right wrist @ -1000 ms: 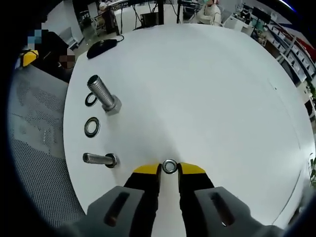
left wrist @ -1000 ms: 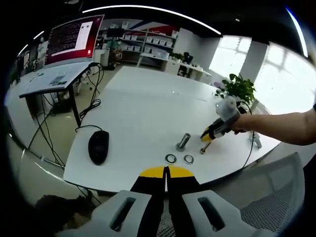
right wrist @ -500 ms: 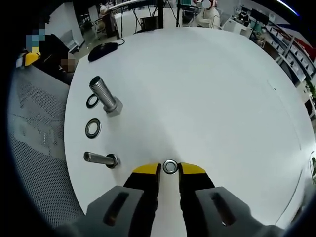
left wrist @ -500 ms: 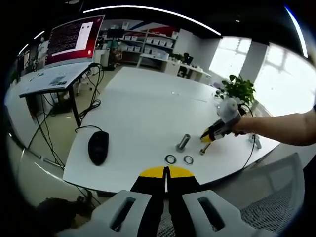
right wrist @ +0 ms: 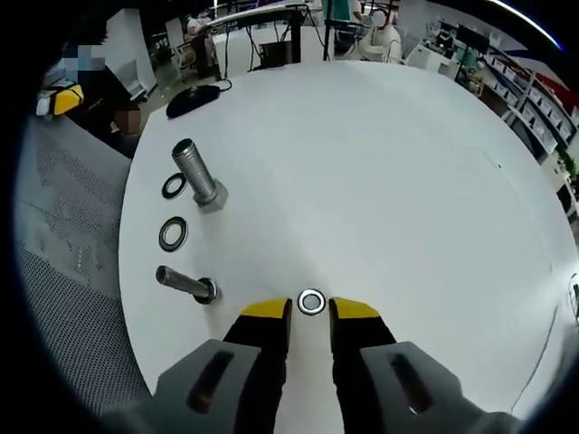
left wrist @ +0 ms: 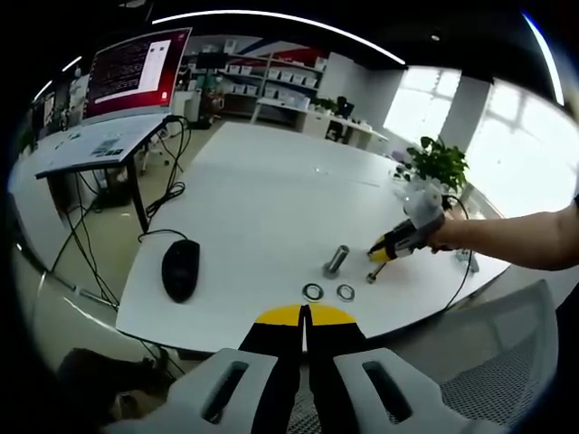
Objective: Place the washer onto the threaded stud by aligning its center hole with the stud, sliding it down to the base, and recovering from edge contact or off-axis alignment until the washer reaches the visible bottom stop.
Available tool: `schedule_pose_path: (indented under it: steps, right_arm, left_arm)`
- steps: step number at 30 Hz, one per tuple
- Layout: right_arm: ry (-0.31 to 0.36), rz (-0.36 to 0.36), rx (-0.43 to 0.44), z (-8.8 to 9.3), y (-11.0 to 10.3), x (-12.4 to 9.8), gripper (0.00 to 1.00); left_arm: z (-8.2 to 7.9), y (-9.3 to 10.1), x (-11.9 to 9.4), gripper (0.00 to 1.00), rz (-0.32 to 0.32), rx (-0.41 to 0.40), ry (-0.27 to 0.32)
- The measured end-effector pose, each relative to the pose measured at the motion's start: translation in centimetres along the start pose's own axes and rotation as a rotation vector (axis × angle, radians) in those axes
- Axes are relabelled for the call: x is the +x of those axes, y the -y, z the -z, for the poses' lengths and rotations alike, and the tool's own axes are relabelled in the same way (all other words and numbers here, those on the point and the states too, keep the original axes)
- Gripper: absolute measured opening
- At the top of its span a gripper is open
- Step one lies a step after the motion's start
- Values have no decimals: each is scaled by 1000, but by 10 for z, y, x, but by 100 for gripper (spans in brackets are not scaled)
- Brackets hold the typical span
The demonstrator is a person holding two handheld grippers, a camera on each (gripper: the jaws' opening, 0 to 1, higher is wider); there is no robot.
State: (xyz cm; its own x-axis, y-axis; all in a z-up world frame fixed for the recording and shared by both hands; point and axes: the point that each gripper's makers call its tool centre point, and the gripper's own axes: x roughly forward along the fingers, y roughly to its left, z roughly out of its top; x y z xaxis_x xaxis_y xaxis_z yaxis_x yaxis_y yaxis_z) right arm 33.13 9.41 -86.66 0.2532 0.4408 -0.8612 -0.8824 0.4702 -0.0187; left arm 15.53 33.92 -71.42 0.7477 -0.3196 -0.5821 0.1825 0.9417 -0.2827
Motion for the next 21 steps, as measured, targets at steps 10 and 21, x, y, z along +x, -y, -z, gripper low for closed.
schedule_pose_path:
  steps: [10, 21]
  right_arm:
    - [-13, 14, -23, -2, -5, 0, 15]
    - [64, -8, -3, -20, -22, -23, 15]
  left_arm:
    - [1, -2, 0, 0, 0, 2, -2]
    - [0, 0, -1, 0, 1, 2, -1]
